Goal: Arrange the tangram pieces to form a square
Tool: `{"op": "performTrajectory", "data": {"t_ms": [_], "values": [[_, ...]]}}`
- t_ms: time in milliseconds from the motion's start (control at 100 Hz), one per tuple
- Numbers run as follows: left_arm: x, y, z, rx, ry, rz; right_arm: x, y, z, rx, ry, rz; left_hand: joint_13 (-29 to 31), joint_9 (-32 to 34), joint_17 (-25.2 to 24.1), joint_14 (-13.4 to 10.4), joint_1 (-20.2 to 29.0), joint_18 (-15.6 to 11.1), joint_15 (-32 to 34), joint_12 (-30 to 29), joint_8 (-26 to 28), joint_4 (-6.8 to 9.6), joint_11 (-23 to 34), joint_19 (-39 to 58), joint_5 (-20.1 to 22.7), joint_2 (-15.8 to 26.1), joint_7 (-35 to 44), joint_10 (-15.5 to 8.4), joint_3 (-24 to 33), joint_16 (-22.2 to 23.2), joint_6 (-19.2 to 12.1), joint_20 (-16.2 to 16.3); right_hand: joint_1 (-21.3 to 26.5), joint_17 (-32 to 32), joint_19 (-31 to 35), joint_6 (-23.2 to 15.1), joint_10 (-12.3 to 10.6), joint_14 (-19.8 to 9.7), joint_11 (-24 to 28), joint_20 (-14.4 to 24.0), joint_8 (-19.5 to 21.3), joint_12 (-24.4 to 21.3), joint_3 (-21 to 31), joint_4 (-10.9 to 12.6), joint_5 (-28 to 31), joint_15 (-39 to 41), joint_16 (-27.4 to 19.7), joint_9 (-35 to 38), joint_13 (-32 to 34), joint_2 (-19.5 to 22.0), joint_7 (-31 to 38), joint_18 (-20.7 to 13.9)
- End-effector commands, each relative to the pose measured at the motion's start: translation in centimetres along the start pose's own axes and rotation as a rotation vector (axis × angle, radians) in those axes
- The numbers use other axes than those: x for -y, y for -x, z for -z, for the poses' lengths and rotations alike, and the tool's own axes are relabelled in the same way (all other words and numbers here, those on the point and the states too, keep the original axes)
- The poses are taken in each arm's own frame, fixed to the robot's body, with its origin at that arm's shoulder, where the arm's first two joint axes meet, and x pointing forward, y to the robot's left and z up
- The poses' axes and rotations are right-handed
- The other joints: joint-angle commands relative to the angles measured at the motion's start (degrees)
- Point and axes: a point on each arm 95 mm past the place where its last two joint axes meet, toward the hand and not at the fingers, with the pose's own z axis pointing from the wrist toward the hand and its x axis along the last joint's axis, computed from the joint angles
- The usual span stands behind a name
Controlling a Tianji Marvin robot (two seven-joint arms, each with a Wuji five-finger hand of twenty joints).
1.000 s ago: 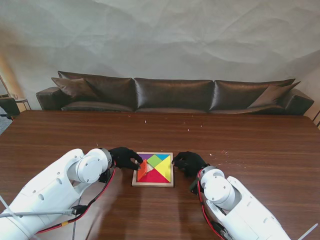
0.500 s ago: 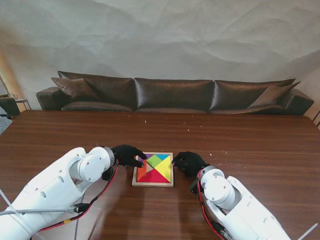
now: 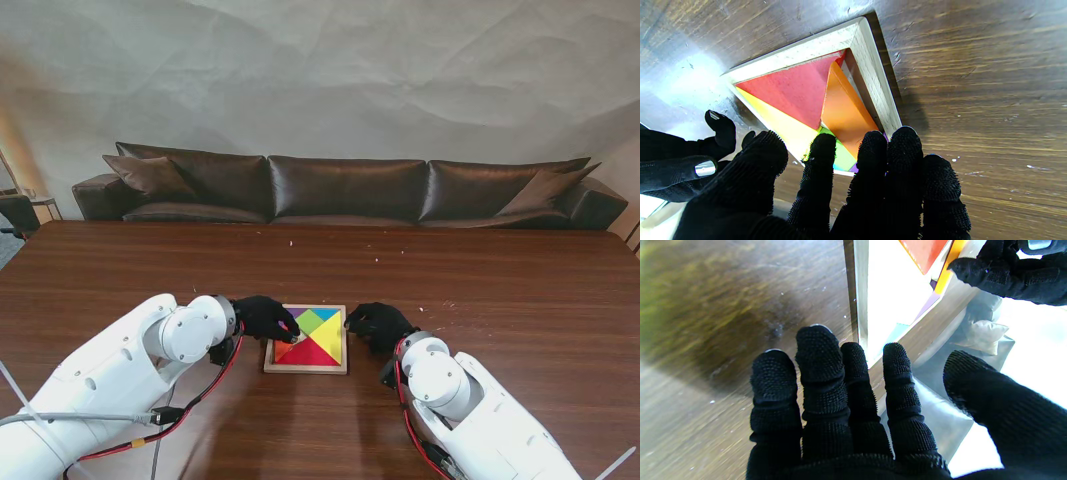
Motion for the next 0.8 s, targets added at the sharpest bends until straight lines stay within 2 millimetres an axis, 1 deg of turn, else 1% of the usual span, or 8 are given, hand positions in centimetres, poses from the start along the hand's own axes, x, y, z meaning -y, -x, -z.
{"op": "performTrajectory", "data": {"t_ms": [0,260,500,630,790], "values": [[-0.14,-0.16,-0.05,-0.001,0.019,0.007,0.42,-0.17,0.02,-0.004,-0.017,-0.004,0.9,0.5,-0.1,0.9,0.5,-0.9,2.0,0.3,0.8,2.45,0.9,1.1,1.8,2.6,0.4,0.2,-0.1,-0.1,-0.6,-0.2,-0.4,-8.2,2.0,0.3,1.1,0.4,0.9,1.6,-0.3,-0.7,-1.3,1.2,-1.0,0.9,-0.3,-1.4,-1.3,0.7,0.6,0.6],[-0.17,-0.34,0.09,0.002,0.028,-0.002,0.4,-0.15,0.02,-0.004,-0.016,-0.004,0.9,0.5,-0.1,0.8,0.5,-1.0,2.0,0.3,1.7,2.5,0.8,1.1,1.6,2.6,0.0,0.0,-0.2,-0.1,-0.5,-0.2,-0.4,-8.2,2.0,0.2,1.1,0.3,0.9,1.6,-0.3,-0.7,-1.3,1.2,-1.1,0.9,-0.3,-1.5,-1.3,0.6,0.6,0.7],[-0.1,-0.43,0.01,0.001,0.032,-0.017,0.39,-0.15,0.01,-0.004,-0.015,-0.003,0.9,0.5,0.0,0.7,0.6,-1.0,1.9,0.3,2.7,2.47,0.8,1.0,2.8,2.6,0.6,0.0,-0.1,-0.2,0.2,-0.3,-0.4,-8.2,2.0,0.2,1.1,0.1,0.9,1.6,-0.3,-0.7,-1.2,1.2,-1.0,0.9,-0.3,-1.5,-1.3,0.6,0.6,0.7],[-0.04,-0.48,-0.25,-0.001,0.04,-0.031,0.38,-0.14,0.01,-0.003,-0.015,-0.004,0.9,0.4,0.1,0.6,0.8,-1.0,2.0,0.3,4.6,2.12,0.9,1.1,3.3,2.3,1.8,-0.1,-0.1,-0.2,0.7,-0.3,-0.4,-8.2,2.0,0.2,1.1,0.4,0.9,1.6,-0.3,-0.7,-1.2,1.2,-1.1,0.9,-0.3,-1.5,-1.3,0.7,0.6,0.6],[-0.14,-0.53,-0.65,-0.002,0.051,-0.031,0.36,-0.14,0.01,-0.003,-0.014,-0.004,0.7,0.2,0.0,0.7,0.5,-1.1,1.9,0.2,4.8,2.39,0.8,1.0,2.3,2.6,0.9,0.0,0.1,-0.3,0.8,-0.3,-0.4,-8.2,2.0,0.2,1.1,0.4,0.9,1.6,-0.3,-0.7,-1.2,1.2,-1.1,0.9,-0.3,-1.5,-1.3,0.6,0.6,0.6]]}}
